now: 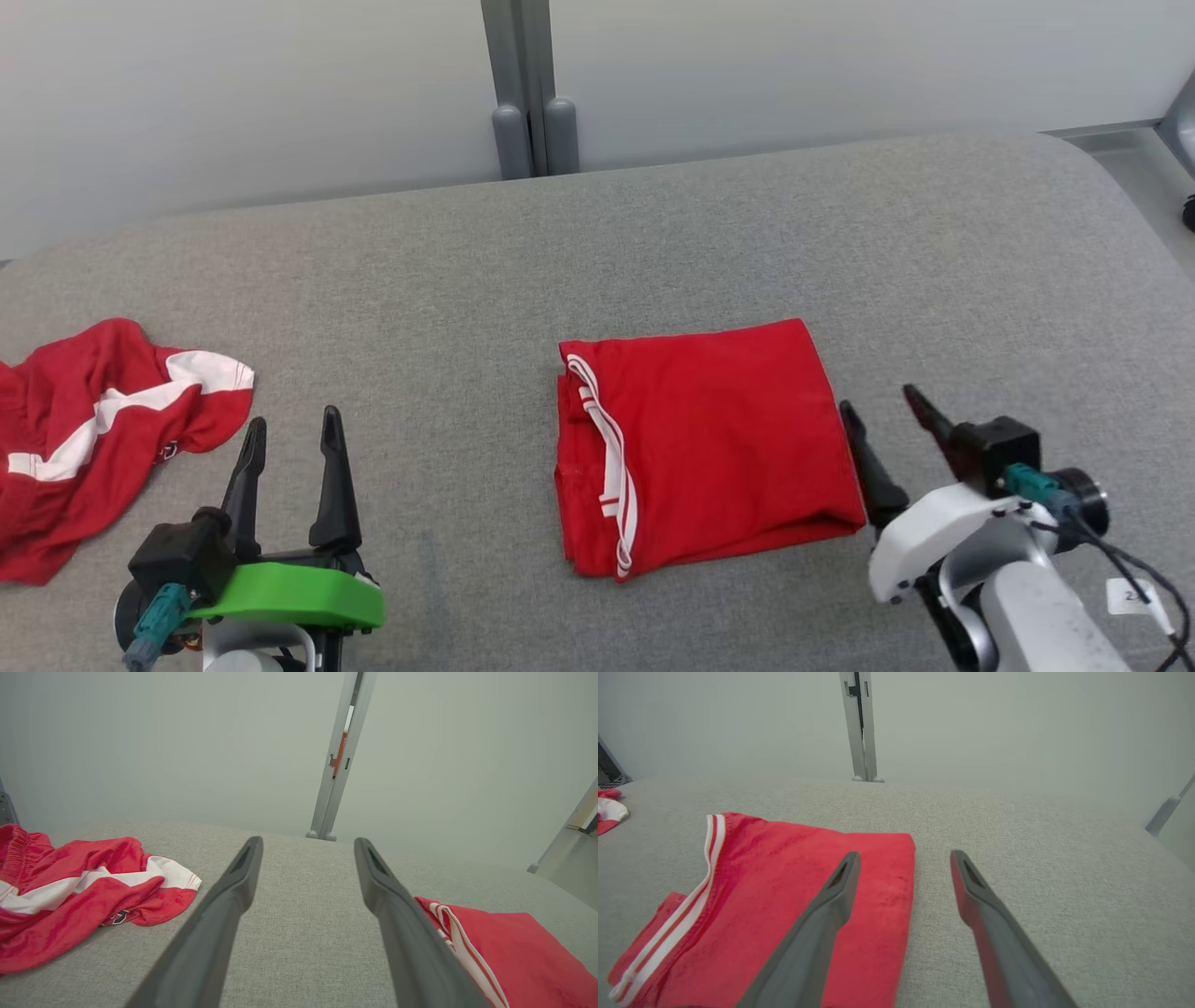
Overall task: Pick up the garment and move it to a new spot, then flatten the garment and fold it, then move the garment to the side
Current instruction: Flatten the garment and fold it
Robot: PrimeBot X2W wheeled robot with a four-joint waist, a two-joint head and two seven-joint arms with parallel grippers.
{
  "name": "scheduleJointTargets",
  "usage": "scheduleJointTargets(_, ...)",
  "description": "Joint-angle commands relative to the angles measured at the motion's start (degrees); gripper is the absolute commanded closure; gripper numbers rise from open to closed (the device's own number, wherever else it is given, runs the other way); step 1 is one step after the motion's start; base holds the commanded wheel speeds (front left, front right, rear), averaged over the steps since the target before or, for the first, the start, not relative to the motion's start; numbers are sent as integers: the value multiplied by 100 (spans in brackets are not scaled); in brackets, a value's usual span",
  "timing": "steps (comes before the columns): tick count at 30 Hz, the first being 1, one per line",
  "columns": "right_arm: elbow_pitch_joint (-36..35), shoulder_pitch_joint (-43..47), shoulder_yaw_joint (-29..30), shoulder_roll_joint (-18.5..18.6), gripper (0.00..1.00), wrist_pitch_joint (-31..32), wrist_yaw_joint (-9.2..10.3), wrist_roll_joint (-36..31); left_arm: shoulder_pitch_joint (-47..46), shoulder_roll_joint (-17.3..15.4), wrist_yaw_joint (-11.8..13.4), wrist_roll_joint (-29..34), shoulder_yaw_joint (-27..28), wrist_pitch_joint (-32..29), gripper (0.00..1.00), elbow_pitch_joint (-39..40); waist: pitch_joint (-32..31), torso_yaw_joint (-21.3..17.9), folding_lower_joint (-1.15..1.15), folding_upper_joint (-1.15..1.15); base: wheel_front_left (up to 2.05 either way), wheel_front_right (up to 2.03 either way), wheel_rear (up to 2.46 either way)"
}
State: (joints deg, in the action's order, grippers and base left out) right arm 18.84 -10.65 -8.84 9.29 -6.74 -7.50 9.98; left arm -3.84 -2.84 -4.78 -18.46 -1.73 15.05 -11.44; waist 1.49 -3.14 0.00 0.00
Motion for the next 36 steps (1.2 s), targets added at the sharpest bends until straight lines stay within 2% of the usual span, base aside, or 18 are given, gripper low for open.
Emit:
scheduleJointTargets(1, 134, 3, -85, -121, 100, -45, 3, -64, -61, -12, -24, -12, -14, 15, 0, 24, 95, 55, 0, 0, 0, 0, 0)
scheduleJointTargets(8, 1109, -462, -509, -495, 100, -377, 3, -244, -273, -14, -30, -13, -177, 15, 0, 29, 390, 329, 0, 0, 0, 0, 0)
scheduleJointTargets(15, 2039, -1022, -1212, -629, 100, -637, 5, -25, -460, -14, -70, 75, -254, 15, 0, -10, 687, 616, 0, 0, 0, 0, 0)
scheduleJointTargets(20, 2236, -1305, -2085, -627, 100, -749, 5, 598, -581, -14, -102, 57, -314, 15, 0, -27, 881, 812, 0, 0, 0, 0, 0)
scheduleJointTargets(28, 2529, -1593, -3091, -632, 100, -722, 5, 1227, -688, -13, -120, 40, -367, 15, 0, -77, 1039, 957, 0, 0, 0, 0, 0)
scheduleJointTargets(32, 2452, -1756, -3580, -632, 100, -708, 4, 1620, -732, -13, -109, 28, -400, 15, 0, -99, 1087, 977, 0, 0, 0, 0, 0)
scheduleJointTargets(36, 2168, -1961, -3823, -629, 100, -784, 5, 2003, -737, -13, -96, 35, -378, 15, 0, -102, 1089, 929, 0, 0, 0, 0, 0)
